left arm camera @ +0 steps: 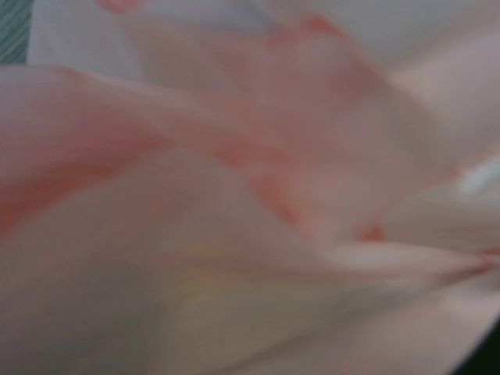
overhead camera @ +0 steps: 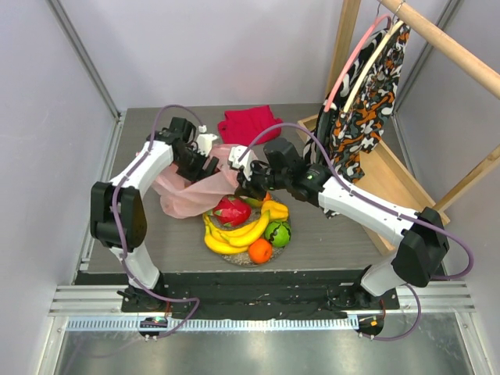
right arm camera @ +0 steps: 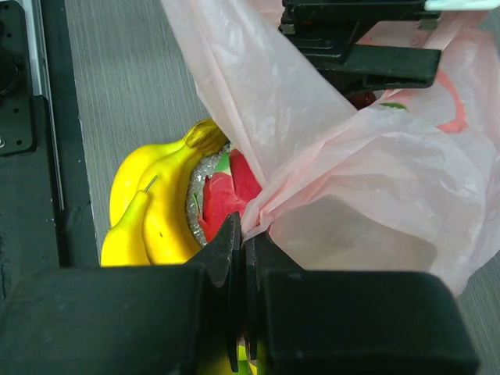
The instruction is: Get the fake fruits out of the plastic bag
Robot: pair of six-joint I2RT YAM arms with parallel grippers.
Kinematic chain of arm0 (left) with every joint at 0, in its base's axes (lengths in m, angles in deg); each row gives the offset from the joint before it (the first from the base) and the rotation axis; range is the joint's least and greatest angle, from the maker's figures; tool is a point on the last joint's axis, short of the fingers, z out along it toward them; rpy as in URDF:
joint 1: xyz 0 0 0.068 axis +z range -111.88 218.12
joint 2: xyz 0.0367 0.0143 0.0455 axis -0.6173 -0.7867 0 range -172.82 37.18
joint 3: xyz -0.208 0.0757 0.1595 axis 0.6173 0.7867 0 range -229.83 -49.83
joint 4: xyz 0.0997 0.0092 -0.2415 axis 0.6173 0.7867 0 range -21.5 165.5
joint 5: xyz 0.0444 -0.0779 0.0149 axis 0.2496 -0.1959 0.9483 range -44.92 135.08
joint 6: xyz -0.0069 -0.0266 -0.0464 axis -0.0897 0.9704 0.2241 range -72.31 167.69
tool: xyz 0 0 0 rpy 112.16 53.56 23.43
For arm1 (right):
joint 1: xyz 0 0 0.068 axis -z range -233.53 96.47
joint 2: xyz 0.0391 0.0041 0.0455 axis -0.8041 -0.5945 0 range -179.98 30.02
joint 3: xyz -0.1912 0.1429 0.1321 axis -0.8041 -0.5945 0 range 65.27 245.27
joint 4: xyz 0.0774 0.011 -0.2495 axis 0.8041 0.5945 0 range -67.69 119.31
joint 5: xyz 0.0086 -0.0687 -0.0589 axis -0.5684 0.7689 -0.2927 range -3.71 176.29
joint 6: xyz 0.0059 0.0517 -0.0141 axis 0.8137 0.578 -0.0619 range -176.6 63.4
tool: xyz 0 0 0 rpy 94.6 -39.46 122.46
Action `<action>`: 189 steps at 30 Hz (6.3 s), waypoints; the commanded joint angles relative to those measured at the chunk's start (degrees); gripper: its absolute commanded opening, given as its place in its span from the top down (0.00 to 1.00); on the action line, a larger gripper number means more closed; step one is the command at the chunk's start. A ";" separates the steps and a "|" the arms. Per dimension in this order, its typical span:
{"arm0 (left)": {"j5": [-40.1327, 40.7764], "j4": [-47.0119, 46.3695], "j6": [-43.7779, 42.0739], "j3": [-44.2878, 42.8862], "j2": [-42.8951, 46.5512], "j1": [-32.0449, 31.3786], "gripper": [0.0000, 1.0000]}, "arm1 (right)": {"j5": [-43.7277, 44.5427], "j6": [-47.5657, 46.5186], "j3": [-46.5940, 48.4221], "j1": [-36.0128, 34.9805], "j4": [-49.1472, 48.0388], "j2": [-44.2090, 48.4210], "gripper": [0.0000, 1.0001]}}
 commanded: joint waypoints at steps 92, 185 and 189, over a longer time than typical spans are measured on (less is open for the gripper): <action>-4.98 -3.16 18.81 -5.34 1.11 -23.39 0.34 | 6.14 21.18 11.05 16.35 -12.62 -11.76 0.99; 3.17 -30.92 -12.57 2.05 6.39 -3.00 0.28 | -0.98 46.05 16.50 16.44 -17.46 -13.43 0.99; 7.98 -34.33 -9.78 0.80 3.92 -2.92 0.33 | -1.15 45.96 14.74 16.35 -16.06 -12.64 0.99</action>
